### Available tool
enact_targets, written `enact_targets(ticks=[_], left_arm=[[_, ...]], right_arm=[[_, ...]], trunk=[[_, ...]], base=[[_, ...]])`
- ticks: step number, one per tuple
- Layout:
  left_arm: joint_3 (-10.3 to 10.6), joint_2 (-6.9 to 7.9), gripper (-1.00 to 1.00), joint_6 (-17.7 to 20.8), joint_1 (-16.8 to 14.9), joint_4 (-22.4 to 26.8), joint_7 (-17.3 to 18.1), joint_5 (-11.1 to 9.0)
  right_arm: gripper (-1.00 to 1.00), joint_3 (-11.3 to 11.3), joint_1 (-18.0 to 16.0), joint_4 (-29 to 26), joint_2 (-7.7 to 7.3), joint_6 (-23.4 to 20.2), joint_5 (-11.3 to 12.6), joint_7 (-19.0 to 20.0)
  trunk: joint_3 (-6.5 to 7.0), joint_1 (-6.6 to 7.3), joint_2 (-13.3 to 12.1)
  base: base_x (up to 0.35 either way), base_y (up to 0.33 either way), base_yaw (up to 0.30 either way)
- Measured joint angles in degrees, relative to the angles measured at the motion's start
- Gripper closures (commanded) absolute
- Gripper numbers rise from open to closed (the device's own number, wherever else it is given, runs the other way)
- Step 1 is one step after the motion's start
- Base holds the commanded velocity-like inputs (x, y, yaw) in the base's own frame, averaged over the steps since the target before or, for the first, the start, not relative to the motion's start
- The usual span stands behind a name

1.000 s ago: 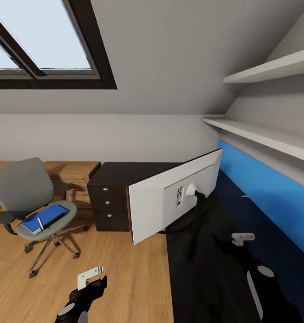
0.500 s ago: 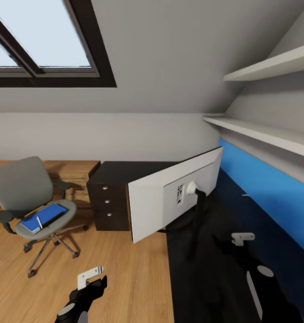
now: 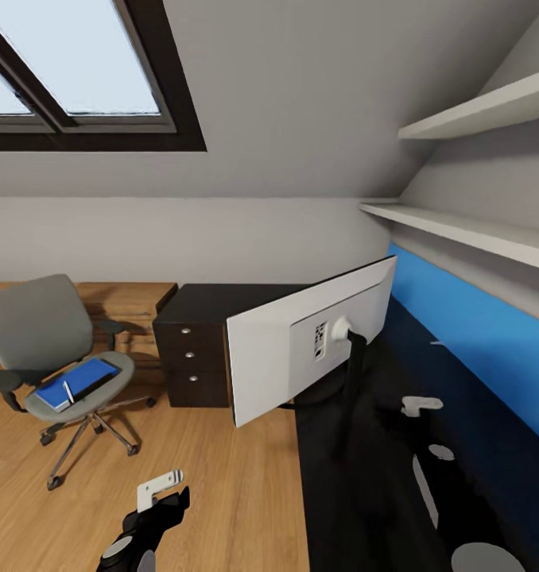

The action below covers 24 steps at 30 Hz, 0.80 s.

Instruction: In the bedroom, organize the workspace by keeping the computer under the desk, ensuring the monitor is on the desk, placing the keyboard on the desk next to the monitor, placing the mouse on the desk next to the keyboard, moving the folder from the swivel chair onto the desk next to the mouse, stacking the notebook on top of the folder with the pen on top of the notebook, and positioning the swivel chair next to the desk.

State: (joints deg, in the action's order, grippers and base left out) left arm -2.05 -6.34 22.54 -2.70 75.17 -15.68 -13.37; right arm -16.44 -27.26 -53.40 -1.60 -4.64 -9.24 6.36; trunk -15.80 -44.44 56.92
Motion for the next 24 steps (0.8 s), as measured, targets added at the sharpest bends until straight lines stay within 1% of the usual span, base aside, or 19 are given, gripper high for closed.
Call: enact_targets(ticks=[1, 2, 4, 5, 8, 14, 19, 20, 24], left_arm=[[0.0, 0.01, -1.0, 0.0, 0.0, 0.0, 0.0, 0.0], [0.0, 0.02, -1.0, 0.0, 0.0, 0.0, 0.0, 0.0], [0.0, 0.03, -1.0, 0.0, 0.0, 0.0, 0.0, 0.0], [0.0, 0.01, -1.0, 0.0, 0.0, 0.1, 0.0, 0.0], [0.0, 0.01, -1.0, 0.1, 0.0, 0.5, 0.0, 0.0], [0.0, 0.0, -1.0, 0.2, 0.0, 1.0, 0.0, 0.0], [0.0, 0.03, -1.0, 0.2, 0.0, 1.0, 0.0, 0.0], [0.0, -0.01, -1.0, 0.2, 0.0, 1.0, 0.0, 0.0], [0.0, -0.01, -1.0, 0.2, 0.0, 1.1, 0.0, 0.0]], right_arm=[[-1.0, 0.1, -1.3, 1.2, -0.03, 0.2, 0.0, -0.6], [-1.0, 0.3, -3.3, 3.8, -0.05, 0.9, 0.0, -1.3], [-1.0, 0.4, -5.2, 6.6, -0.11, 2.0, -0.1, -1.8], [-1.0, 0.5, -6.8, 9.1, -0.15, 3.2, -0.1, -2.1], [-1.0, 0.4, -8.7, 12.2, -0.18, 5.2, -0.1, -2.4], [-1.0, 0.3, -9.8, 14.2, 0.13, 8.9, 0.1, -2.6], [-1.0, 0.4, -9.9, 14.7, 1.25, 10.6, 0.1, -2.7], [-1.0, 0.4, -9.9, 15.5, 1.89, 11.0, 0.0, -2.6], [-1.0, 0.4, -9.9, 16.1, 2.09, 11.5, -0.1, -2.5]], trunk=[[-0.19, -0.22, 0.4], [-0.37, -0.44, 0.8], [-0.73, -0.88, 1.6], [-0.91, -1.1, 2.0], [-1.45, -1.75, 3.2], [-2.53, -3.07, 5.6], [-3.43, -4.17, 7.6], [-3.62, -4.39, 8.0], [-4.41, -5.27, 9.7]], base=[[0.0, 0.0, 0.0], [0.0, 0.0, 0.0], [0.0, 0.0, 0.0], [0.0, 0.0, 0.0], [0.0, 0.0, 0.0], [0.0, 0.0, 0.0], [0.0, 0.0, -0.013], [0.0, 0.0, -0.094], [0.0, 0.0, -0.069]])
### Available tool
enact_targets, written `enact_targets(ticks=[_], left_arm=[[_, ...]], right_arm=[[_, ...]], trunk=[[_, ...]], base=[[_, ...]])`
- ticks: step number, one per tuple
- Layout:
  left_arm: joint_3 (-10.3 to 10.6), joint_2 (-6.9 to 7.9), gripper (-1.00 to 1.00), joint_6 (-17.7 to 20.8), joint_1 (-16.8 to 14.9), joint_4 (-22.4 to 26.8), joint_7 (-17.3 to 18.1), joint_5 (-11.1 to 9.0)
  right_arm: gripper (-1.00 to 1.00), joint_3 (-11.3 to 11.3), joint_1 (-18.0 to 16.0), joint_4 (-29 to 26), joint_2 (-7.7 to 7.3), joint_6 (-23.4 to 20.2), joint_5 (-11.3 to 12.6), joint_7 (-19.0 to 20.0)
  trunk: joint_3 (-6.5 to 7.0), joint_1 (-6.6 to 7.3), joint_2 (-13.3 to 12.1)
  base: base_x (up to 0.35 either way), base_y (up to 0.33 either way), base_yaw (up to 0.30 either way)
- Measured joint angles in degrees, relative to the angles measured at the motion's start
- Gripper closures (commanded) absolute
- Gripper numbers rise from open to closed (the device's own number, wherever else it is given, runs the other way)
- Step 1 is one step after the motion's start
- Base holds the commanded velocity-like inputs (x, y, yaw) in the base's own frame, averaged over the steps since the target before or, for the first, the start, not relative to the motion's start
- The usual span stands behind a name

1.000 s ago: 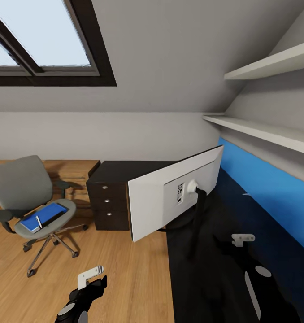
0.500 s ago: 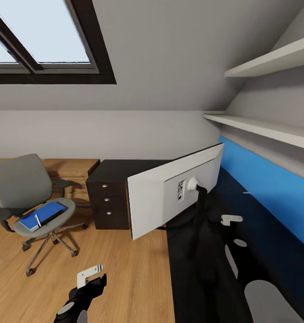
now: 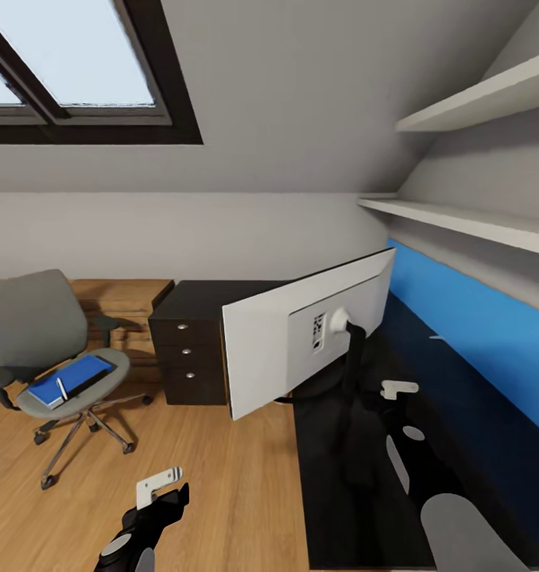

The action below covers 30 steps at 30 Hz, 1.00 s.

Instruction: In the bedroom, organize the workspace by keeping the computer under the desk, ensuring the monitor is on the desk, placing the keyboard on the desk next to the monitor, placing the mouse on the desk next to the keyboard, moving the folder from the swivel chair onto the desk next to the mouse, stacking the notebook on top of the folder with the pen on top of the notebook, and positioning the swivel chair next to the desk.

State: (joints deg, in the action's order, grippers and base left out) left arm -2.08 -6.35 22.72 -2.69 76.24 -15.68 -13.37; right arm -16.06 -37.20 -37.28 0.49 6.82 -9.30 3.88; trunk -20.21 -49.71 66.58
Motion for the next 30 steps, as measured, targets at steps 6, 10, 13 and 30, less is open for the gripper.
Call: enact_targets(ticks=[6, 10, 13, 30], left_arm=[[0.0, -0.02, -1.0, 0.0, 0.0, 0.0, 0.0, 0.0], [0.0, -0.02, -1.0, 0.0, 0.0, 0.1, 0.0, 0.0], [0.0, -0.01, -1.0, 0.0, 0.0, 0.1, 0.0, 0.1], [0.0, 0.05, -1.0, 0.0, 0.0, 0.1, 0.0, 0.1]], right_arm=[[-1.0, 0.0, 0.0, 0.2, -0.27, 0.3, -0.1, 0.1], [-1.0, 0.0, 0.1, 0.2, -0.34, 0.3, -0.1, 0.1], [-1.0, 0.0, 0.1, 0.3, -0.35, 0.3, -0.1, 0.1], [-1.0, 0.5, -0.3, 1.0, 0.12, -3.6, -0.1, -1.9]], trunk=[[-0.37, -0.44, 0.8], [-1.09, -1.32, 2.4], [-1.63, -1.98, 3.6], [-4.68, -5.71, 10.4]], base=[[0.0, 0.0, -0.005], [0.0, 0.0, 0.0], [0.0, 0.0, 0.0], [0.0, 0.0, 0.0]])
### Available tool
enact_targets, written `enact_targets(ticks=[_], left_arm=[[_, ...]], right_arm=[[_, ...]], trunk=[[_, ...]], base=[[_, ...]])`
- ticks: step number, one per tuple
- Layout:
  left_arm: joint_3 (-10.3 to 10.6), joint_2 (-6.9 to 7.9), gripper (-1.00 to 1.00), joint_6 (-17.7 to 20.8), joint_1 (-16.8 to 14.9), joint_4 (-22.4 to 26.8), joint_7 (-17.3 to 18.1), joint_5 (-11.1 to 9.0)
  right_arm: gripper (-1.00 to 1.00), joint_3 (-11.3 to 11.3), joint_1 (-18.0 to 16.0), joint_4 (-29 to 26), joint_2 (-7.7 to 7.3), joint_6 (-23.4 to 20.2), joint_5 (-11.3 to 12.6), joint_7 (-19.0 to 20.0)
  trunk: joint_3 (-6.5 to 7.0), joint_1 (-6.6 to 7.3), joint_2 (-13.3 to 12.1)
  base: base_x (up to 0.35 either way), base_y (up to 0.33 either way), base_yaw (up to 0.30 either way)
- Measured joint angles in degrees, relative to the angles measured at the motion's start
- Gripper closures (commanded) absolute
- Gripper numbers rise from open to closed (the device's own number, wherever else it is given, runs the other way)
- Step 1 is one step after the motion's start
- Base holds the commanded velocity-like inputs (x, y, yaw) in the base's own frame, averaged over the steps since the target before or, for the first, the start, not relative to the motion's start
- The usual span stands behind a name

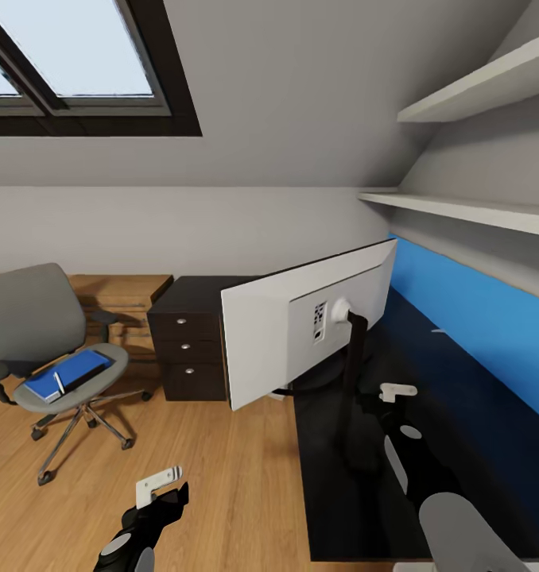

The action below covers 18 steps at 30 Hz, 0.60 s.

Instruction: In the bedroom, organize the workspace by keeping the computer under the desk, ensuring the monitor is on the desk, placing the keyboard on the desk next to the monitor, placing the mouse on the desk next to the keyboard, moving the folder from the swivel chair onto the desk next to the mouse, stacking the notebook on top of the folder with the pen on top of the notebook, and positioning the swivel chair next to the desk.

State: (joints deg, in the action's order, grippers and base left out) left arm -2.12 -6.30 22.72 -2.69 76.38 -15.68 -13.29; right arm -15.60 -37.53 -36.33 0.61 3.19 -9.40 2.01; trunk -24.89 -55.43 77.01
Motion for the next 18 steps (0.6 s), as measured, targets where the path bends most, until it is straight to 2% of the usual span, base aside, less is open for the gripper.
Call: enact_targets(ticks=[4, 12, 15, 18], left_arm=[[0.0, 0.0, -1.0, 0.0, 0.0, 0.0, 0.0, 0.0], [0.0, 0.07, -1.0, 0.0, 0.0, -0.1, 0.0, 0.1], [0.0, 0.08, -1.0, 0.0, 0.0, -0.3, 0.1, 0.0], [0.0, 0.09, -1.0, -0.1, 0.0, -0.4, 0.1, 0.0]], right_arm=[[-1.0, 0.0, -1.5, 0.1, -0.01, -1.8, 0.0, -0.7], [-1.0, -0.3, -3.4, 0.4, 0.05, -2.9, 0.2, -1.1], [-1.0, -0.3, -3.5, 2.8, 0.89, -2.5, 0.0, -1.0], [-1.0, -0.3, -3.5, 3.2, 1.11, -1.9, 0.0, -0.8]], trunk=[[-0.72, -0.88, 1.6], [-0.72, -0.89, 1.6], [-0.73, -0.89, 1.6], [-0.72, -0.89, 1.6]], base=[[0.0, 0.0, 0.0], [0.0, 0.0, 0.0], [0.0, 0.0, 0.0], [0.0, 0.0, 0.0]])
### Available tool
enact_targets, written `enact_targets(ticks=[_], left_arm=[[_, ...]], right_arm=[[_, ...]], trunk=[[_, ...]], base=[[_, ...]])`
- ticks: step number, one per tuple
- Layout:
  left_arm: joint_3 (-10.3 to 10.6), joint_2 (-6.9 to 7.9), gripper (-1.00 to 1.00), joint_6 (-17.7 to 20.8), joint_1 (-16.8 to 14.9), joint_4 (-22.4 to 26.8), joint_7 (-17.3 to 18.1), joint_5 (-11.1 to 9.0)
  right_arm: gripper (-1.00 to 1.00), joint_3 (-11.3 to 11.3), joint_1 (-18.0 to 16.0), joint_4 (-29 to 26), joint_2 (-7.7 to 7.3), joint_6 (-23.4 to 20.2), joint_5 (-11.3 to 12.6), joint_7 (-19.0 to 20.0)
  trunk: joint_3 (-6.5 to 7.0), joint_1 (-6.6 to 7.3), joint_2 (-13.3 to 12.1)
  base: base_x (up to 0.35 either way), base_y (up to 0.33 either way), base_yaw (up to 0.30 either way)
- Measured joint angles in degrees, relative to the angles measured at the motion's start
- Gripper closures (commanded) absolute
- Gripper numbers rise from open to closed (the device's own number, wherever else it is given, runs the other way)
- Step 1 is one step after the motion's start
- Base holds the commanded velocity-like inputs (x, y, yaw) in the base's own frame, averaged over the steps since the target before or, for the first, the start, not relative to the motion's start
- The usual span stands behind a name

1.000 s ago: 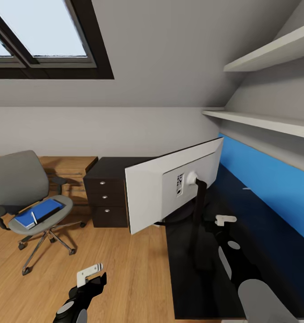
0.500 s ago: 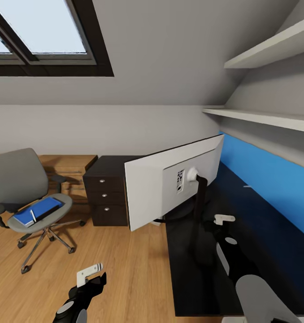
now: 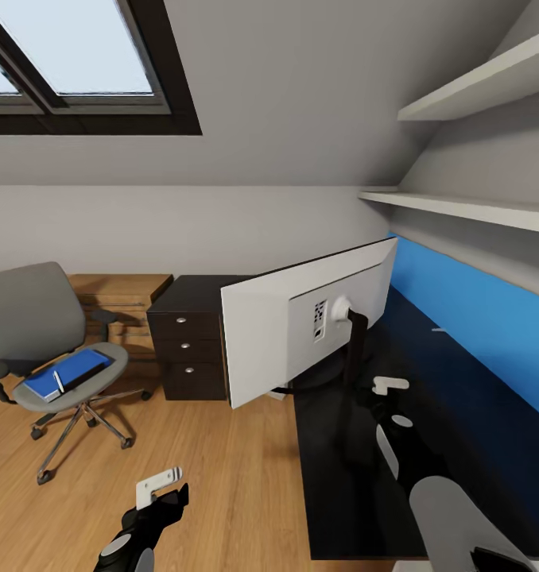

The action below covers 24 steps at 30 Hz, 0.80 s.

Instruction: In the bedroom, organize the workspace by keeping the computer under the desk, ensuring the monitor is on the desk, placing the keyboard on the desk next to the monitor, placing the mouse on the desk next to the keyboard, moving the folder from the swivel chair onto the desk next to the mouse, stacking the notebook on top of the folder with the pen on top of the notebook, and positioning the swivel chair next to the desk.

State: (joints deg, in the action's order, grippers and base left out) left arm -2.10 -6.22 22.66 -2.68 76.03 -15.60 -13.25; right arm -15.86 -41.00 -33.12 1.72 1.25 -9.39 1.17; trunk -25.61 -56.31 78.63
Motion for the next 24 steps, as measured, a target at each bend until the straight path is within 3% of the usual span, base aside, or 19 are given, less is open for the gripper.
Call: enact_targets(ticks=[4, 6, 10, 14, 24], left_arm=[[0.0, 0.03, -1.0, 0.0, 0.0, -0.1, 0.0, 0.0], [0.0, 0.06, -1.0, 0.0, 0.0, -0.1, 0.0, 0.0], [0.0, 0.06, -1.0, -0.1, 0.0, -0.2, 0.0, 0.1], [0.0, 0.05, -1.0, -0.1, 0.0, -0.3, 0.0, 0.1], [0.1, 0.01, -1.0, -0.2, 0.0, -0.8, 0.1, 0.1]], right_arm=[[-1.0, 0.2, 0.1, 0.3, 0.25, 3.9, -0.1, 0.2], [-1.0, 1.0, 0.2, 0.3, 0.29, 8.1, -1.4, 0.2], [-1.0, 1.8, 0.4, 0.8, 0.31, 14.7, -7.0, -0.1], [-1.0, 1.9, 0.4, 0.9, 0.31, 16.1, -8.6, -0.2], [-1.0, 1.9, 0.5, 0.9, 0.23, 16.3, -8.9, -0.3]], trunk=[[0.0, 0.0, 0.0], [0.0, 0.0, 0.0], [0.0, 0.0, 0.0], [0.0, 0.0, 0.0], [0.0, 0.02, 0.0]], base=[[0.0, 0.0, 0.0], [0.0, 0.0, 0.0], [0.0, 0.0, 0.0], [0.0, 0.0, 0.0], [0.082, 0.0, 0.0]])
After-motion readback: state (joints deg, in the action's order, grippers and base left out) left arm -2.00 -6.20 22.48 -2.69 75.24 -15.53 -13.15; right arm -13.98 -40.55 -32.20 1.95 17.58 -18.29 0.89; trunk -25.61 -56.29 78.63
